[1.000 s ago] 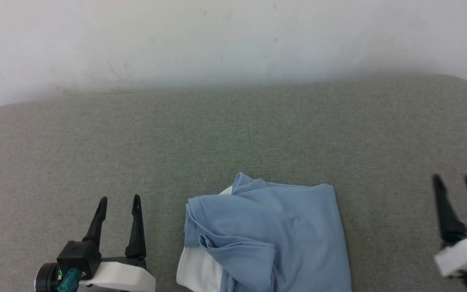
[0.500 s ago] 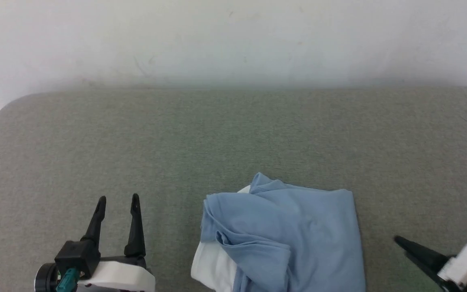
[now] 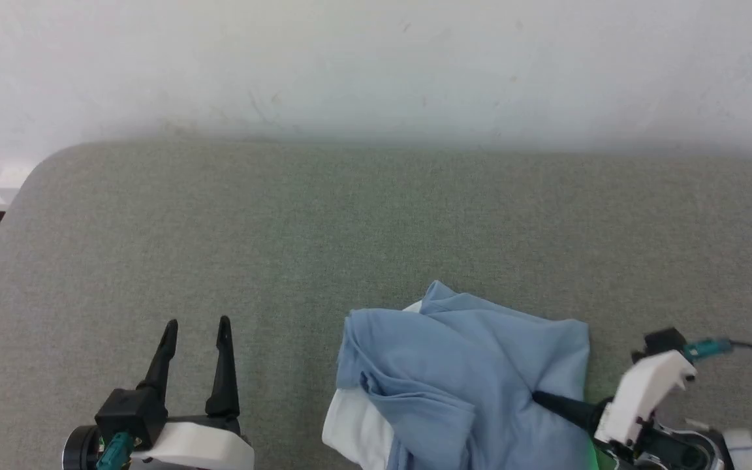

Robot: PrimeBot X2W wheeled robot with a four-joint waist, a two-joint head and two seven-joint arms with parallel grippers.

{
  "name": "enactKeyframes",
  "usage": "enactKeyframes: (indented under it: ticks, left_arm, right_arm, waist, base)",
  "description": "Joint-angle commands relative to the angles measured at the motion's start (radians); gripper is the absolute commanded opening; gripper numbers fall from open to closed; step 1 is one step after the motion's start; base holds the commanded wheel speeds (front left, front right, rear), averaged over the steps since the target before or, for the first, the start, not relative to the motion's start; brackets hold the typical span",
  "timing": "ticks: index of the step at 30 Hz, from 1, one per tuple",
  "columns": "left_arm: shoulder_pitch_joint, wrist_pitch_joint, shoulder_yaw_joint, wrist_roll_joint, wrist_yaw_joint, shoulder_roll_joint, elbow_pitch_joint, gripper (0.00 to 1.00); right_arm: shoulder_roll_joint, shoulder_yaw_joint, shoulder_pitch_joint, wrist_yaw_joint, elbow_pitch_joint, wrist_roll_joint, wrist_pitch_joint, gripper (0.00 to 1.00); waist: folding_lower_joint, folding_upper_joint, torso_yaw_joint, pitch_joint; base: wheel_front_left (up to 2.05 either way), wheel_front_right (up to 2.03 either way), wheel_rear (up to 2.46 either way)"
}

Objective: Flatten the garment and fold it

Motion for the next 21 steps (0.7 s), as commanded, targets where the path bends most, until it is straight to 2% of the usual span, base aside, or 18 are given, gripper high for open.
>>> enactKeyframes:
  ticks: [1, 7, 11, 16, 21]
  left_arm:
    - [-0.001, -0.005, 0.001, 0.003, -0.005, -0.005, 0.002, 1.0]
    - [0.019, -0.005, 0.001, 0.002, -0.014, -0.006, -0.005, 1.0]
    - [0.023, -0.005, -0.01, 0.013, -0.018, -0.005, -0.014, 1.0]
    - [0.008, -0.005, -0.025, 0.013, -0.011, -0.008, -0.034, 1.0]
    - [-0.044, -0.005, -0.044, 0.02, -0.006, -0.01, -0.073, 1.0]
  right_arm:
    - [-0.003, 0.017, -0.013, -0.001, -0.015, -0.006, -0.007, 0.0]
    - [-0.185, 0.239, 0.019, -0.001, -0.236, -0.216, -0.093, 0.0]
    - [-0.321, 0.337, 0.017, -0.001, -0.354, -0.391, -0.114, 0.0]
    - [-0.437, 0.355, -0.008, -0.001, -0.407, -0.502, -0.101, 0.0]
    - [-0.501, 0.29, -0.066, -0.001, -0.344, -0.514, -0.119, 0.0]
  waist:
    - [-0.0001, 0.0, -0.004, -0.008]
    - [-0.0001, 0.0, -0.052, -0.03]
    - [-0.0001, 0.0, -0.112, -0.02]
    - [-0.0001, 0.0, -0.21, 0.017]
    - [-0.0001, 0.0, -0.316, 0.116]
  base:
    - [0.0, 0.0, 0.0]
    - [0.0, 0.0, 0.0]
    - [0.0, 0.0, 0.0]
    - [0.0, 0.0, 0.0]
    - [0.0, 0.0, 0.0]
